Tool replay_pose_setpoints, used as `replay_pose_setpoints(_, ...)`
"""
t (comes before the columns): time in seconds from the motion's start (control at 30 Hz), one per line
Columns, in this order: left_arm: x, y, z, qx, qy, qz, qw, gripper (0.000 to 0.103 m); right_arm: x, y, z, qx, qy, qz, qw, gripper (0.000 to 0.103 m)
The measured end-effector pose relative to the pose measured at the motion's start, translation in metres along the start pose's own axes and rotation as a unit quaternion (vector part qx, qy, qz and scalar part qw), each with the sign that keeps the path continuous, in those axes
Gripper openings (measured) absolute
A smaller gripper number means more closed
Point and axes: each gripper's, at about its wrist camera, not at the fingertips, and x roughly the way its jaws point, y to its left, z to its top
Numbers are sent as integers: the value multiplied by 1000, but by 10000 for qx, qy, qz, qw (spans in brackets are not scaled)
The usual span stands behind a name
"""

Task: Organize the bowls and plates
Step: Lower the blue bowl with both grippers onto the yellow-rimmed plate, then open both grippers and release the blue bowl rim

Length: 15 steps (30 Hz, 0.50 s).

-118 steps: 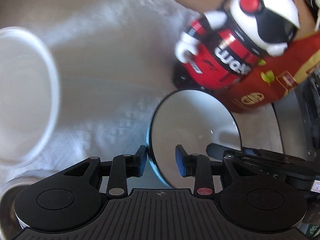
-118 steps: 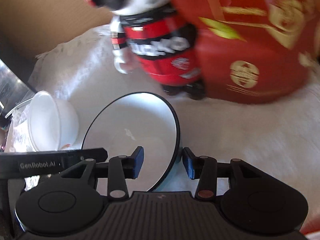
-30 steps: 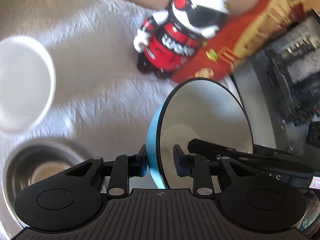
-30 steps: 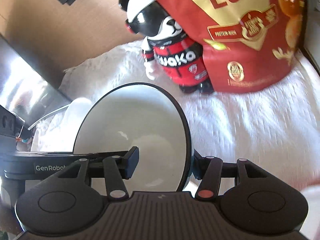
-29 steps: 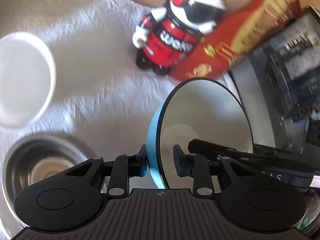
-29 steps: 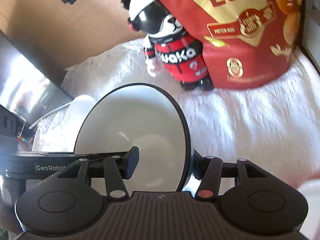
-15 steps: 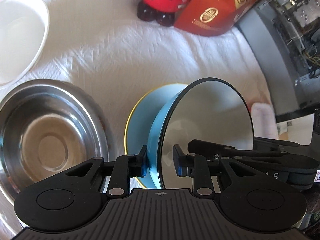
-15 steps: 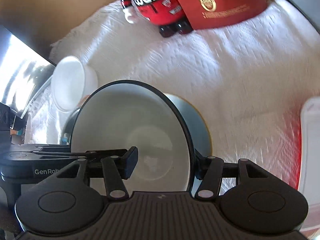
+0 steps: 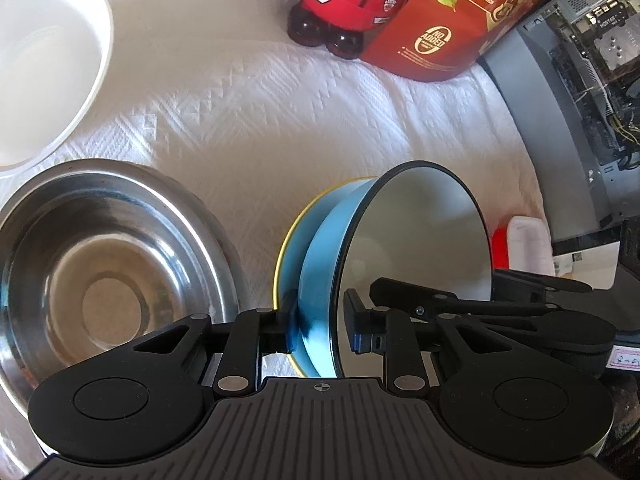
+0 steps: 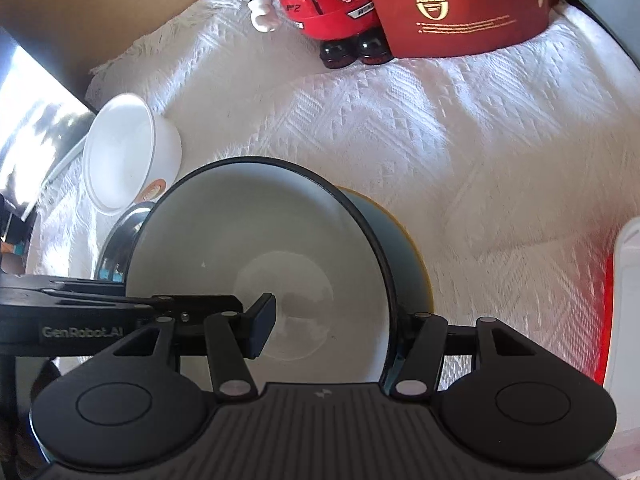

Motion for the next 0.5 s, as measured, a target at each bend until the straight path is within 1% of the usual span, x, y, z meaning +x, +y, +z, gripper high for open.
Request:
replay_pose_setpoints(0.27,-5,0,0,30,-6,13,10000,25,-4,3,1,-152,70,-83,9998,57)
replay_pose_setpoints(0.4,-10,-3,-1,76,-70,97,9999,25,-12,3,1,-300,-16,-218,9993,57)
replay_pose_setpoints(0.5,-10,-4,0,90,-81,127,9998,25,-16,-1,3,-264,-30,-128,9996,57)
